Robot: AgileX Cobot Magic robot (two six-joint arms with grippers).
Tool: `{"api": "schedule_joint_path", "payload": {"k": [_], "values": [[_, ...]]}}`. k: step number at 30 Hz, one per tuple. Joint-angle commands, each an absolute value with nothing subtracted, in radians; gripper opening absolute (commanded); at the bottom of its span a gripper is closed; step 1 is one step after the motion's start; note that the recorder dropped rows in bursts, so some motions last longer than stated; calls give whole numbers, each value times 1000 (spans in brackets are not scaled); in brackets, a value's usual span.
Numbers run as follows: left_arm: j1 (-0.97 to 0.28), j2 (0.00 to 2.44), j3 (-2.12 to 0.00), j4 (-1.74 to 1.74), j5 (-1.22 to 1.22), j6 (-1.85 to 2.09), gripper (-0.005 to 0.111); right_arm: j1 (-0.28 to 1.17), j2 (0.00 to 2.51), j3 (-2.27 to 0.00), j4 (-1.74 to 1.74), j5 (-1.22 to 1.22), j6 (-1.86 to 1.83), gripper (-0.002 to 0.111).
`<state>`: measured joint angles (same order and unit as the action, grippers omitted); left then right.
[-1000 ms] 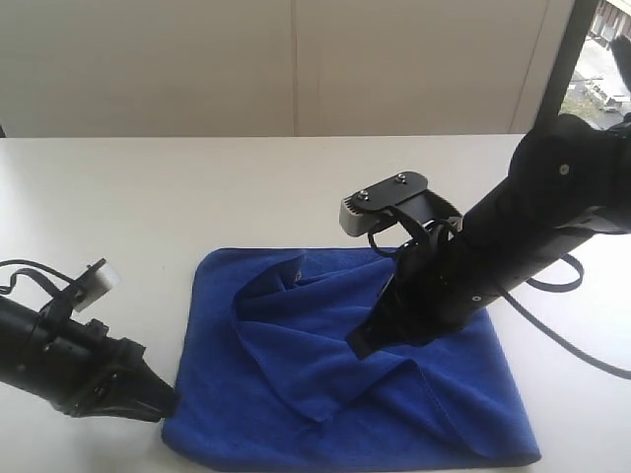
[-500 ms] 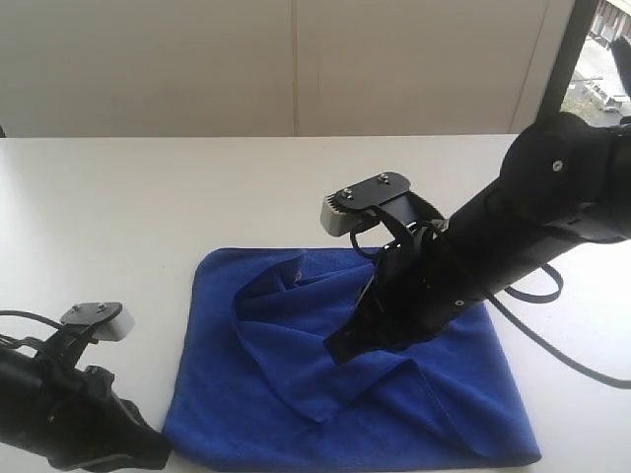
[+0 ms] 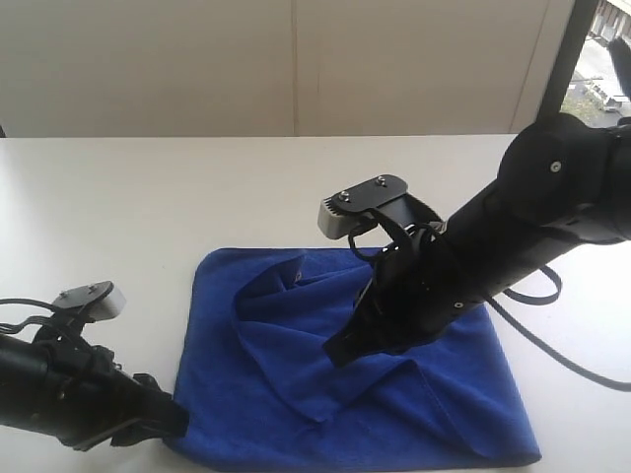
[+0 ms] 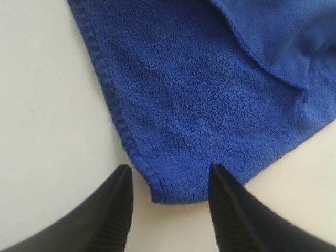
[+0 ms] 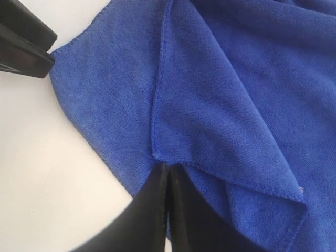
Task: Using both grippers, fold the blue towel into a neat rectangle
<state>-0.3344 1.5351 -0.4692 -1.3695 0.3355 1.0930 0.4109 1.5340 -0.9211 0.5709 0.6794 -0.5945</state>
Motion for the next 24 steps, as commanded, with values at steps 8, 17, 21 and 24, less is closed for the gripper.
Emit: {"api": "schedule_joint_path", "payload": {"k": [8, 17, 21, 24], "values": [[-340, 1541, -462, -1406, 364, 1099, 49, 411, 1528, -918, 577, 688, -608, 0], [-340, 1589, -463, -1430, 369, 1126, 47, 411, 1528, -918, 577, 710, -608, 0], [-340, 1616, -477, -1495, 411, 1184, 47, 411, 1528, -918, 577, 707, -608, 0], [-340, 1624, -490, -1501, 422, 1188, 47, 411, 1528, -918, 577, 707, -608, 0]]}}
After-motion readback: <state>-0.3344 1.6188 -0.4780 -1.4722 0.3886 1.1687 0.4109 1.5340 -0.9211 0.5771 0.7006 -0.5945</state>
